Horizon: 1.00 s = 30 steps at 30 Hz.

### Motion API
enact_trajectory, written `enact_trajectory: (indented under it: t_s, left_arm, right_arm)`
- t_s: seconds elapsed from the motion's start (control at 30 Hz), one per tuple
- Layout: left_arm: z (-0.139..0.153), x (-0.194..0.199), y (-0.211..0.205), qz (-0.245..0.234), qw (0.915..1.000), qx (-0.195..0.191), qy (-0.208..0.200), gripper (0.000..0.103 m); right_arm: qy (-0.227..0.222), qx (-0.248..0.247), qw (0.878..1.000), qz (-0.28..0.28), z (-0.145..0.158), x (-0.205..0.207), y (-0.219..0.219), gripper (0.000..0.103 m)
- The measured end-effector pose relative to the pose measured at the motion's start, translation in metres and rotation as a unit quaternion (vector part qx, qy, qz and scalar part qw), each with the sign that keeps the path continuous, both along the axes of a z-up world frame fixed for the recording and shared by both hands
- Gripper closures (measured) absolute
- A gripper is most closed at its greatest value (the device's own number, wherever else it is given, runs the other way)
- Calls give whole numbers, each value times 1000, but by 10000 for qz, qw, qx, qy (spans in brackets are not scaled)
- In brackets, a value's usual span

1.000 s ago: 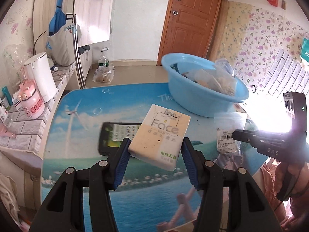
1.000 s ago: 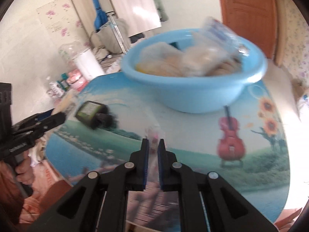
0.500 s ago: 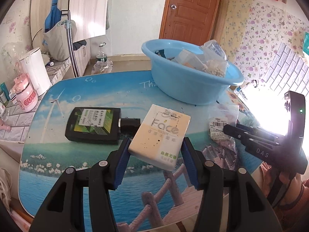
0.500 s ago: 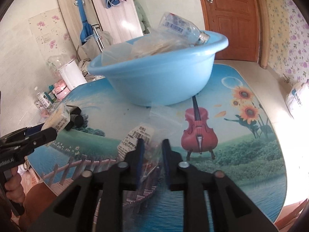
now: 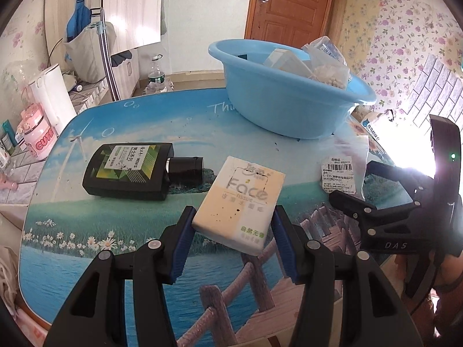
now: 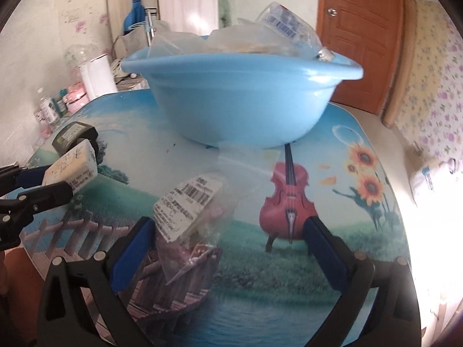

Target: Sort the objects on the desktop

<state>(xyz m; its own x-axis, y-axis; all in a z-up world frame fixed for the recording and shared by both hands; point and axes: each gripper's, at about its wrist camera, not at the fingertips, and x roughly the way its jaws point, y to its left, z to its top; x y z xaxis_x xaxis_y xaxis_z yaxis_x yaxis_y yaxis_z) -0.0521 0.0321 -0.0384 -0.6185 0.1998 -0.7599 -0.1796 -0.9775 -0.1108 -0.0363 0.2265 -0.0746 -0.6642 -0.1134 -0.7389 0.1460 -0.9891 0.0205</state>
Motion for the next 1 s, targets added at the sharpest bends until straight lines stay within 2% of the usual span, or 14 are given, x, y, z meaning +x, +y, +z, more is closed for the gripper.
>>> enact_trajectory:
  t_s: [0.2,0.47,0.7,1.0]
  left_arm:
    - [-7,-2,-1,-21,9999,74,-99,51]
    - [-4,-1,0,-97,9999,126,17,51]
    - [-10,-4,-7,10,9996,276,-62,51]
    - [0,0,-15,71,9998,166,56,51]
  right_arm:
    - [63,17,10000,-17,-1,4,2,0]
    - [41,28,10000,-80,1,0,2,0]
    - [51,26,10000,-70,0,1,2,0]
    - [49,29,9999,-105,0,1,2,0]
